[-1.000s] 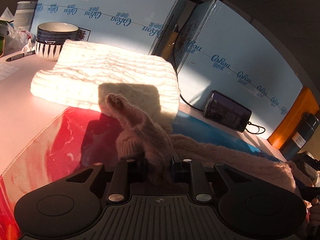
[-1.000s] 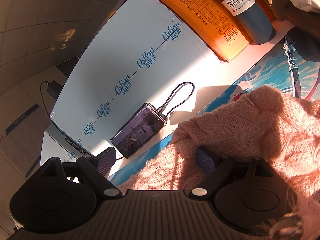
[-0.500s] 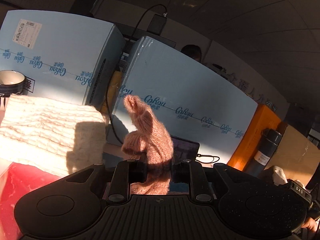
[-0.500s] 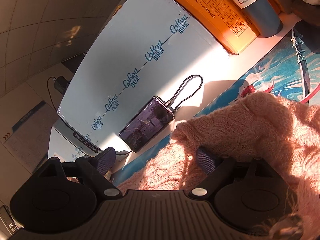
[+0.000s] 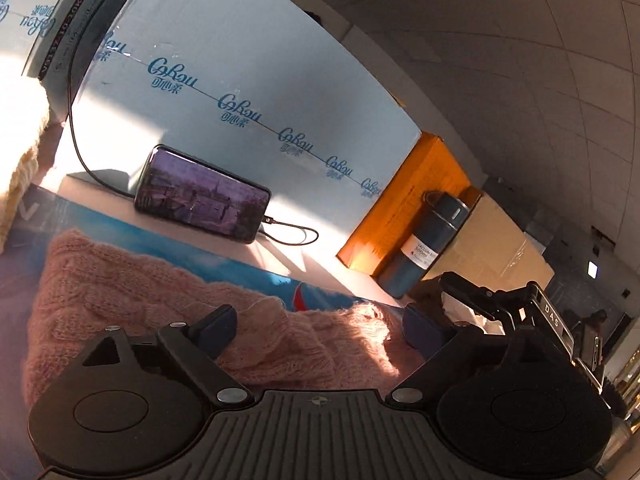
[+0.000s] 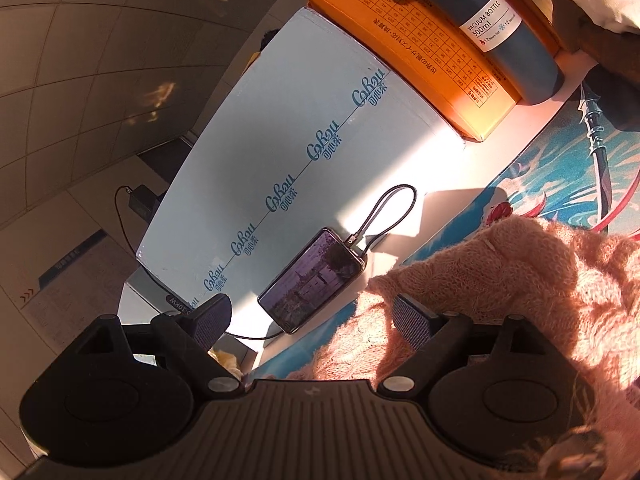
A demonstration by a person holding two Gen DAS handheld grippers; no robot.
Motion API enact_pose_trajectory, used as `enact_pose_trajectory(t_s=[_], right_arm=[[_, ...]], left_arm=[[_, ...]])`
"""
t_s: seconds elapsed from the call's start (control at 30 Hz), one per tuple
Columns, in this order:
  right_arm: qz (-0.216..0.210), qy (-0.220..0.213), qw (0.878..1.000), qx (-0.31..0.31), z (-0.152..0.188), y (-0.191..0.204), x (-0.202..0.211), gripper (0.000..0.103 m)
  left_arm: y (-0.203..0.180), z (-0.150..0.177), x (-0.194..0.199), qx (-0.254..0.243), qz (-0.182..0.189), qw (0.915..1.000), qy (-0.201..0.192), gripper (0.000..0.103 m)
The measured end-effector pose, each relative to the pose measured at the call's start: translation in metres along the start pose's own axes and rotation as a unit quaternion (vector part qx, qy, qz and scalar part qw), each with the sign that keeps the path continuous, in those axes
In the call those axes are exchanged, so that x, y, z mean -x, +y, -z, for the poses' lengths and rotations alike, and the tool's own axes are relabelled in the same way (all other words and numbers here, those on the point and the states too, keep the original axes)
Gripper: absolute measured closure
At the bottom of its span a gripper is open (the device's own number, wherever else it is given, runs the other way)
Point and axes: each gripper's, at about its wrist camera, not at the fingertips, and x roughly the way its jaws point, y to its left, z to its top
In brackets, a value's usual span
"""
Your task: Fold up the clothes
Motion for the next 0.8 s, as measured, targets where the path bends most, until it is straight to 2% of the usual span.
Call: enact_pose_trajectory(t_s=[0.07, 0.13, 0.2, 0.23, 0.33, 0.4, 0.5, 0.57, 0.67, 0.7, 0.8], right_arm=[[-0.002, 0.004, 1.000, 0.002, 0.000, 0.001, -0.001, 0.015], [0.000, 0.009, 1.000, 0.004, 0.001, 0.001, -0.003, 0.015], [0.004, 0.011, 1.000, 0.006, 0.002, 0.001, -0.004, 0.015], [0.006, 0.012, 1.000, 0.006, 0.002, 0.001, -0.005, 0.015], [0.006, 0.009, 1.000, 0.006, 0.002, 0.000, -0.004, 0.015], [0.007, 0.009, 1.000, 0.006, 0.003, -0.001, -0.004, 0.015], [0.012, 0.011, 1.000, 0.001, 0.003, -0.003, -0.005, 0.015], [0.023, 0.017, 1.000, 0.000, 0.003, -0.004, -0.007, 0.015], [0.068, 0.044, 0.997, 0.007, 0.005, -0.008, -0.018, 0.016], [0.070, 0.045, 0.996, 0.014, 0.006, -0.007, -0.020, 0.015], [0.064, 0.040, 0.997, 0.010, 0.008, -0.007, -0.017, 0.014]], left_arm=[[0.006, 0.003, -0.008, 0.021, 0.012, 0.9994, 0.025, 0.010], [0.006, 0.006, -0.014, 0.013, 0.005, 0.9989, 0.044, 0.009], [0.003, 0.006, -0.009, 0.007, 0.006, 0.9993, 0.036, 0.009], [0.002, 0.004, -0.001, 0.008, 0.016, 0.9997, 0.020, 0.009], [0.000, -0.002, 0.028, 0.009, 0.015, 0.9980, -0.060, 0.008], [0.006, -0.003, 0.048, 0.024, -0.031, 0.9921, -0.119, 0.007], [0.020, -0.003, 0.051, 0.057, -0.097, 0.9873, -0.112, 0.006], [0.029, -0.003, 0.053, 0.078, -0.140, 0.9812, -0.107, 0.006], [0.044, -0.004, 0.056, 0.110, -0.205, 0.9677, -0.098, 0.006], [0.048, -0.004, 0.057, 0.121, -0.226, 0.9620, -0.095, 0.006], [0.042, 0.002, 0.037, 0.090, -0.218, 0.9700, -0.058, 0.006]])
